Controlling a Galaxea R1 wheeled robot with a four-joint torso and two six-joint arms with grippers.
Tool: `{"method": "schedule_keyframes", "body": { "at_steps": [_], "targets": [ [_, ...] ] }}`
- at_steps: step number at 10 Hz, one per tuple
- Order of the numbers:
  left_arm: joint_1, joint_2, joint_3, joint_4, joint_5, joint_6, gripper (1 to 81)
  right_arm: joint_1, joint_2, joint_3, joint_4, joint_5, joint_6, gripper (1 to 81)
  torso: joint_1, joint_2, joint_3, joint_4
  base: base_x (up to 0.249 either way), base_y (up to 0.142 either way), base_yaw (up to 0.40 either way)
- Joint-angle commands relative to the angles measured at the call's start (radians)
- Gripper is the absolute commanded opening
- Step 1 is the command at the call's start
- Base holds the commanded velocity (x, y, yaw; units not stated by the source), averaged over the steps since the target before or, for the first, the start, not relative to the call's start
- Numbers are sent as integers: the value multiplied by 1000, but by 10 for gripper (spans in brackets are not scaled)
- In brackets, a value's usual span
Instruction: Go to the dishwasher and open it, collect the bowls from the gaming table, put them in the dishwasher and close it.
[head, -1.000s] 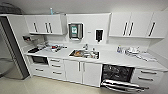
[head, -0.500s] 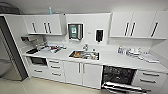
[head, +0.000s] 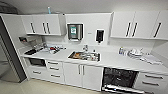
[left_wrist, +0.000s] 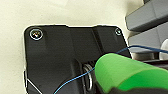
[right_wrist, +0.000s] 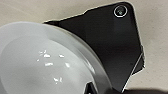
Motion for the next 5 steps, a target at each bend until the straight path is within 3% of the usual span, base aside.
{"method": "schedule_keyframes", "body": {
  "at_steps": [1, 5],
  "targets": [
    [-52, -16, 11, 2, 26, 0, 10, 51, 24, 22, -13, -9, -3, 10, 0, 0, 0, 0, 110, 0, 0],
    [-46, -16, 13, 8, 25, 0, 10, 51, 23, 22, -13, -9, -3, 10, 0, 0, 0, 0, 110, 0, 0]
  ]
}}
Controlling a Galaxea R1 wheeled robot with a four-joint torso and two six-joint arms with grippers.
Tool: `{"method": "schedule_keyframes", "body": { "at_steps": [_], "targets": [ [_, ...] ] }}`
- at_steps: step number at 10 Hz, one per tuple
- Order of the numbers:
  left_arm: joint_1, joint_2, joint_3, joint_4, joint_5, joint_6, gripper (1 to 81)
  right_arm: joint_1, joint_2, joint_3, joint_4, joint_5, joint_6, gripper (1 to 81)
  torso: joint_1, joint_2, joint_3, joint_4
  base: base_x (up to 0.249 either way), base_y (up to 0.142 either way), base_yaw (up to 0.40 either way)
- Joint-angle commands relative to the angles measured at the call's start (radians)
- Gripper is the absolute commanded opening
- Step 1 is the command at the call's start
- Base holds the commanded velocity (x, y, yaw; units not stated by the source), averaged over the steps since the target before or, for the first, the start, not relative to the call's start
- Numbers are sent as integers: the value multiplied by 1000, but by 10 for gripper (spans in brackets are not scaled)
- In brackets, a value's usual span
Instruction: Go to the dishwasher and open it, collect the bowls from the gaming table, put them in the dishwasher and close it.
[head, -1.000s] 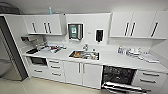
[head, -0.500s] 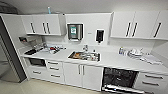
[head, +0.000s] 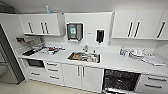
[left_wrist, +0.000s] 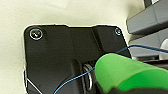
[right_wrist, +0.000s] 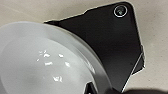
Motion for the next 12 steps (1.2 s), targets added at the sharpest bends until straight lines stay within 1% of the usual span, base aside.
{"method": "schedule_keyframes", "body": {
  "at_steps": [1, 12],
  "targets": [
    [-48, -16, 14, 8, 25, 0, 10, 52, 23, 22, -13, -9, -4, 10, 0, 0, 0, 0, 110, 0, 0],
    [-46, -16, 14, 13, 27, 0, 10, 55, 26, 22, -13, -9, -4, 10, -3, 0, 0, 0, 111, 0, 0]
  ]
}}
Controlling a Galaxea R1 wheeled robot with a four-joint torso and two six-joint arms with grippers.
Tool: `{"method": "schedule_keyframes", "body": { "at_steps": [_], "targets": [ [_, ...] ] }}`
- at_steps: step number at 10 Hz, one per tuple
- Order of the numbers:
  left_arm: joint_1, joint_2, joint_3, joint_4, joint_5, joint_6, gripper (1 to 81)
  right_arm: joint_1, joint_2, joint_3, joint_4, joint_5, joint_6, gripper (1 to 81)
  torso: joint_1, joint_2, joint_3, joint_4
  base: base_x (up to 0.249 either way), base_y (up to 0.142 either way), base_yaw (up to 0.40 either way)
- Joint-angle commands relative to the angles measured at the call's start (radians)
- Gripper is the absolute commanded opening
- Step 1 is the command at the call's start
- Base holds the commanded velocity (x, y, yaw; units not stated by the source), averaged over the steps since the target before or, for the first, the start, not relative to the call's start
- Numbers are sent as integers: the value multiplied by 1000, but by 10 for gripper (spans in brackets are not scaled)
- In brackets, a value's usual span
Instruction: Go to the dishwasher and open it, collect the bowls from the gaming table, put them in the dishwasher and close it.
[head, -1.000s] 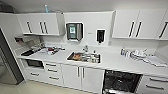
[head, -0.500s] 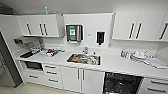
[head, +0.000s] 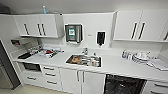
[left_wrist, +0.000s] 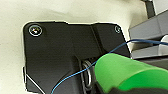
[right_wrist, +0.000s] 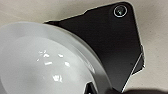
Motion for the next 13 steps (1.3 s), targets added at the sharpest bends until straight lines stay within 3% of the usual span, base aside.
{"method": "schedule_keyframes", "body": {
  "at_steps": [1, 8, 13],
  "targets": [
    [-59, -15, 13, 10, 25, 0, 10, 54, 24, 25, -13, -9, -6, 10, 0, 0, 0, 0, 117, 0, 0],
    [-59, -13, 13, 10, 25, 0, 10, 49, 22, 22, -11, -9, -6, 10, 0, 0, 0, 0, 110, 0, 0],
    [-57, -16, 13, 5, 23, -2, 10, 49, 21, 22, -13, -9, -6, 10, 0, 0, 0, 0, 0, 0, 0]
  ]
}}
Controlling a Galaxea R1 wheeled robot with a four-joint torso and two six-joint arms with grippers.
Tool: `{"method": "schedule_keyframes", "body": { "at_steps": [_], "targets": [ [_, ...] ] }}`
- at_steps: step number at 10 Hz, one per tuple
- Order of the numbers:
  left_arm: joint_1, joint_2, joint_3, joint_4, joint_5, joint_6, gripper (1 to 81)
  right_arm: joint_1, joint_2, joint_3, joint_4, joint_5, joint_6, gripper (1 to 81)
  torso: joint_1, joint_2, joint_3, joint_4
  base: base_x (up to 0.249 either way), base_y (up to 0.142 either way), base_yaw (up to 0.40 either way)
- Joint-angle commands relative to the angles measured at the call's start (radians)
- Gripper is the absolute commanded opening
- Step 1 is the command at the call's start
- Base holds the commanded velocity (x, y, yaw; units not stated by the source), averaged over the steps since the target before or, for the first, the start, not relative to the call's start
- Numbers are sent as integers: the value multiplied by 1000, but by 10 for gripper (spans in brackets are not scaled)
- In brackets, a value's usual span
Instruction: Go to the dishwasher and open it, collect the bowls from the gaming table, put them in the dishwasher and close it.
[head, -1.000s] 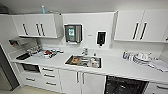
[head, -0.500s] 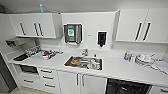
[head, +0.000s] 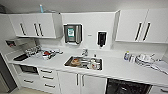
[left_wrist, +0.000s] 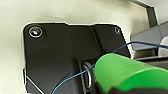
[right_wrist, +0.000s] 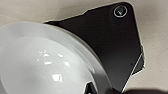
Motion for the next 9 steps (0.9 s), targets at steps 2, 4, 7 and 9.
{"method": "schedule_keyframes", "body": {
  "at_steps": [2, 4, 7, 9],
  "targets": [
    [-52, -16, 13, 4, 26, -2, 10, 50, 21, 23, -13, -9, -4, 10, 0, 0, 0, 0, 0, 0, 0],
    [-52, -16, 13, 7, 26, -2, 10, 50, 22, 23, -13, -11, -4, 10, 0, 0, 0, 0, 0, 0, 0],
    [-54, -18, 13, 9, 26, -2, 10, 50, 22, 23, -13, -11, -4, 10, 0, 0, 0, 0, 0, 0, -34],
    [-52, -18, 13, 7, 26, -2, 10, 49, 20, 23, -13, -11, -4, 10, 0, 0, 0, 0, 0, 0, -236]
  ]
}}
